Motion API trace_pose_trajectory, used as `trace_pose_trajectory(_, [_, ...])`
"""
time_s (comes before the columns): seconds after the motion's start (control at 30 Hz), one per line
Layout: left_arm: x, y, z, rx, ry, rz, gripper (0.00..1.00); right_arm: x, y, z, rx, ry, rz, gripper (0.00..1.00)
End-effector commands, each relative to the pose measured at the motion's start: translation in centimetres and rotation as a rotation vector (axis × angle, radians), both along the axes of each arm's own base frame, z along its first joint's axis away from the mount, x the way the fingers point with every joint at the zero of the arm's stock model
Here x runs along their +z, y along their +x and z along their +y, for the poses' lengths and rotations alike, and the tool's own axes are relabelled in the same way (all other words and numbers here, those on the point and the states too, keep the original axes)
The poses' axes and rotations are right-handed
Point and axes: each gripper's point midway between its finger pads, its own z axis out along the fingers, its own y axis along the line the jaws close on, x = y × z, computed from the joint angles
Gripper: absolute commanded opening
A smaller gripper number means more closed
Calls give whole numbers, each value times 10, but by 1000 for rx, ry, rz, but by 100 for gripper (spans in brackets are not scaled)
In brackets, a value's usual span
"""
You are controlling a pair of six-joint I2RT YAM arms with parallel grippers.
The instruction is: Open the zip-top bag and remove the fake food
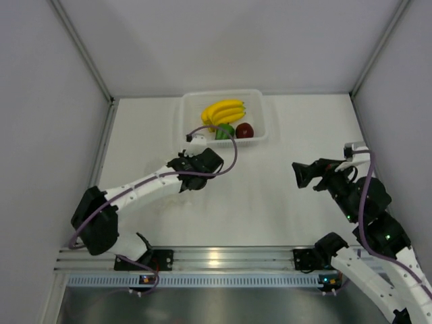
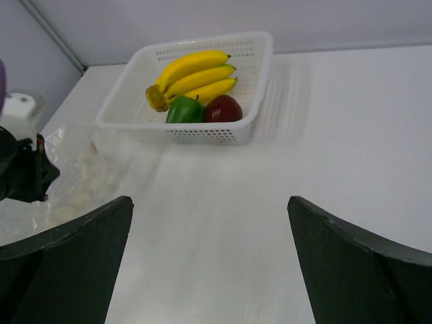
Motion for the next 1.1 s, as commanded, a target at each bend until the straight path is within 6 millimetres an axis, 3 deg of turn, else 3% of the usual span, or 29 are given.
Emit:
trace_pose_trajectory(0.0, [-34, 3, -46, -87, -91, 133, 0, -14, -8, -20, -69, -69, 46, 99])
trace_pose_trajectory(0.1, [-47, 4, -79, -161, -146, 162, 0, -28, -5, -20, -67, -111, 76, 99])
trace_pose_trajectory(0.2, [-56, 2, -93, -189, -180, 188, 1, -41, -1, -15, -59, -134, 125, 99])
trace_pose_trajectory(0.3, [-55, 3, -96, -195, -189, 188, 39, -41, 1, -10, -39, -129, 132, 99])
trace_pose_trajectory(0.33, [-55, 2, -96, -199, -191, 191, 58, -41, 1, -10, -40, -128, 132, 99])
trace_pose_trajectory(0.4, [-48, 0, -98, -211, -218, 184, 76, -40, 2, -10, -42, -123, 125, 99])
trace_pose_trajectory(0.43, [-44, 0, -100, -223, -229, 182, 98, -40, 2, -9, -41, -121, 123, 99])
trace_pose_trajectory(0.57, [-18, -6, -118, -311, -361, 154, 98, -45, 6, -7, -34, -137, 127, 99])
trace_pose_trajectory(0.67, [14, -5, -120, -327, -441, 79, 98, -43, 8, -9, -53, -140, 127, 99])
trace_pose_trajectory(0.8, [57, -3, -93, -273, -470, -68, 98, -37, 10, -14, -86, -125, 114, 99])
trace_pose_trajectory(0.9, [75, -4, -74, -240, -492, -131, 98, -34, 12, -14, -91, -114, 99, 99])
trace_pose_trajectory(1.03, [103, -20, -39, -213, -532, -227, 98, -27, 16, -23, -153, -114, 96, 99])
trace_pose_trajectory(1.07, [121, -28, -25, -206, -567, -286, 98, -27, 16, -25, -164, -119, 97, 99])
